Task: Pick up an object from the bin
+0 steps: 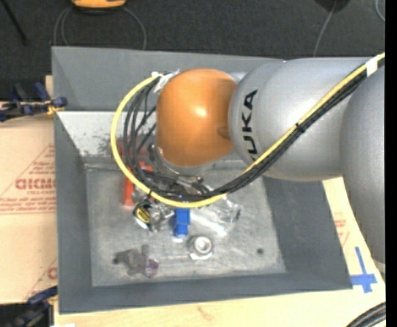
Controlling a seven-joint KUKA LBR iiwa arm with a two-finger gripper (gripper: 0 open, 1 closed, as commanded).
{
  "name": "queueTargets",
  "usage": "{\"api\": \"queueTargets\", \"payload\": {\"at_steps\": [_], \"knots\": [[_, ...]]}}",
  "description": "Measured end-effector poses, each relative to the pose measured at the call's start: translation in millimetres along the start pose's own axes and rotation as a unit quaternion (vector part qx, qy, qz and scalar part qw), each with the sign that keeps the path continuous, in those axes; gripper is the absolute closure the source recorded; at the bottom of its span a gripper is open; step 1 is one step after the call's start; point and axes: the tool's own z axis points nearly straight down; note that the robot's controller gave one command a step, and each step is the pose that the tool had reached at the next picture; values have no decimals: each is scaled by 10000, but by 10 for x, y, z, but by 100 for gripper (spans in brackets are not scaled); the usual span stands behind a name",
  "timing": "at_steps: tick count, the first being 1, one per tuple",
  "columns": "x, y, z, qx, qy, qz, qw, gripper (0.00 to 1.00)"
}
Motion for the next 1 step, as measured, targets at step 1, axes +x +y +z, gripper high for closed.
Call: {"api": "queueTargets", "payload": {"at_steps": [1], "knots": [[20, -127, -991, -3, -5, -2003, 9797, 100]]}}
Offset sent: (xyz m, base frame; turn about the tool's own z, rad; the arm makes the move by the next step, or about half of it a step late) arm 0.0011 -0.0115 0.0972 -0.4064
